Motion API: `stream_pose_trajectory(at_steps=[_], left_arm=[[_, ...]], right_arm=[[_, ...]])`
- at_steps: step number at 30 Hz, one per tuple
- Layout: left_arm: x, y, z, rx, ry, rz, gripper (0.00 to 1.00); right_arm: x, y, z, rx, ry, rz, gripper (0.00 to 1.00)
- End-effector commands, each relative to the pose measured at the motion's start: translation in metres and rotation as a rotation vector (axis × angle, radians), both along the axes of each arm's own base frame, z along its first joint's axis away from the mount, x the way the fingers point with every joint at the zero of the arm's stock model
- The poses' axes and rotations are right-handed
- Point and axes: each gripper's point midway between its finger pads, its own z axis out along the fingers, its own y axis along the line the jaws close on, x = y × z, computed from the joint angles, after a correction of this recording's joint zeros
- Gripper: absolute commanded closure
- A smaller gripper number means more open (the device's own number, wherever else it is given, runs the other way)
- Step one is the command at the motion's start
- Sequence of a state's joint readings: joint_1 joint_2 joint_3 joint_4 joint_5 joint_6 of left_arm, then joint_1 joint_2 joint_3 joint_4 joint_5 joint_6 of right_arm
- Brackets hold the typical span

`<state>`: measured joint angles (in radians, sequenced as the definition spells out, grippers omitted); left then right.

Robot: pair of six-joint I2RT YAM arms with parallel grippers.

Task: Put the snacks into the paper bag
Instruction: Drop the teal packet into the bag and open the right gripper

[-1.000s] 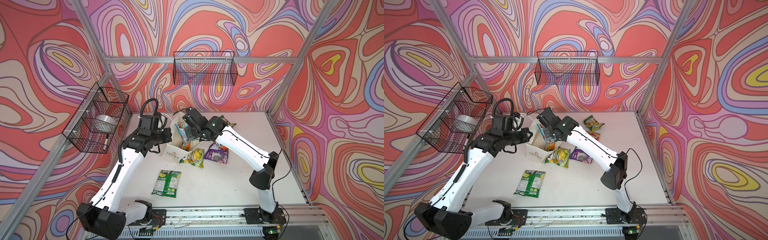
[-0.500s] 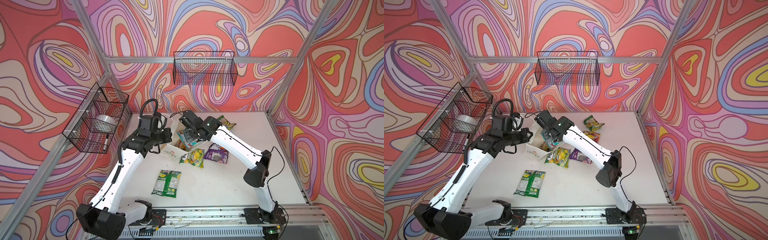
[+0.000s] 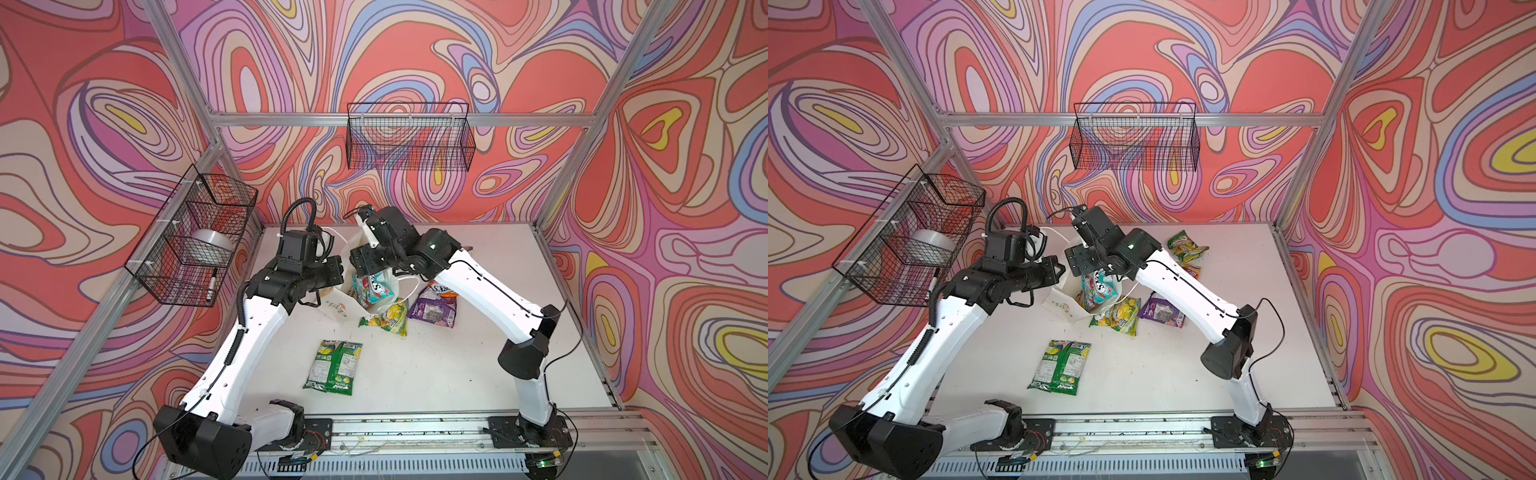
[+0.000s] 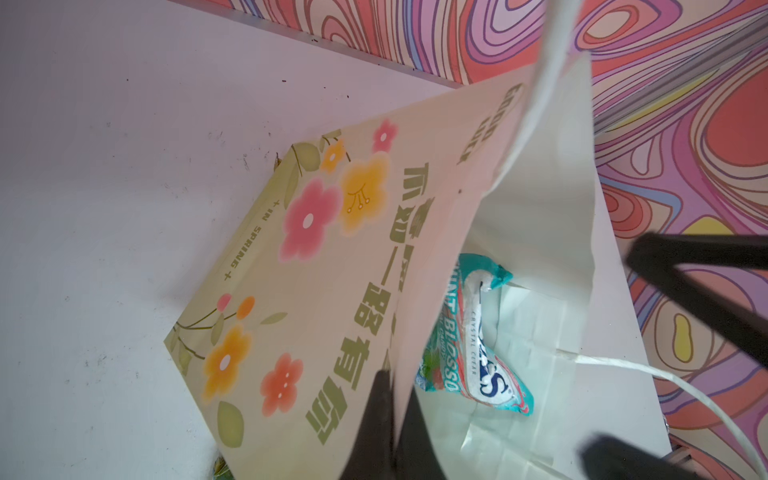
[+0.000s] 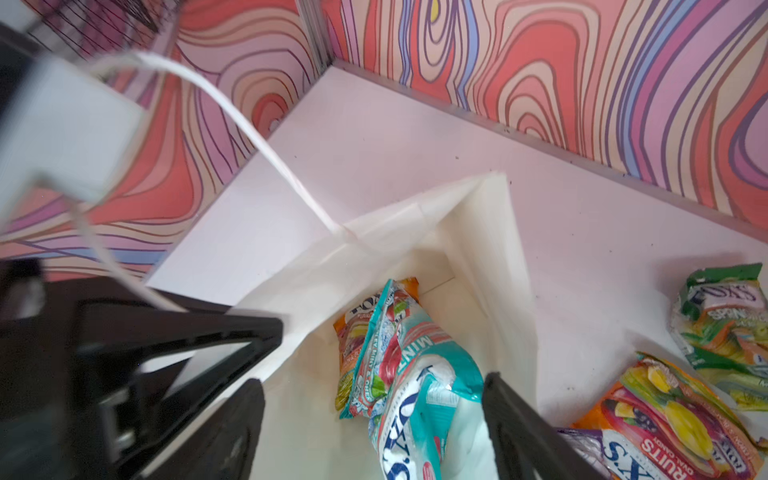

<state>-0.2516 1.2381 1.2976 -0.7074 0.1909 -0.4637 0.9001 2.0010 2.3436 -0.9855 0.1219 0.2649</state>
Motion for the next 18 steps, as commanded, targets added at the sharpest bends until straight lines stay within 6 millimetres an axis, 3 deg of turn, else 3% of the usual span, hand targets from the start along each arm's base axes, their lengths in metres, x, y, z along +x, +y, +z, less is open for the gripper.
stream_pose_trajectory(at_steps=[1,4,8,11,18], left_arm=[[0.013,0.019,-0.003,-0.053,0.036,0.091,1.00],[0.018,0.028,-0.003,-0.131,0.050,0.114,1.00],[0.016,0.057,-0.001,-0.105,0.039,0.223,1.00],[0.008,0.072,-0.008,-0.081,0.058,0.284,1.00],[-0.019,0.118,-0.030,-0.157,0.113,0.438,1.00]], right_arm=[[-0.011,-0.011,0.061,0.104,-0.107,0.011,0.09],[-0.009,-0.031,0.074,0.081,-0.149,-0.059,0.02],[-0.001,-0.064,0.075,0.031,-0.167,-0.161,0.02],[0.007,-0.086,0.064,0.014,-0.137,-0.215,0.01],[0.031,-0.136,0.016,0.037,-0.003,-0.317,0.02]])
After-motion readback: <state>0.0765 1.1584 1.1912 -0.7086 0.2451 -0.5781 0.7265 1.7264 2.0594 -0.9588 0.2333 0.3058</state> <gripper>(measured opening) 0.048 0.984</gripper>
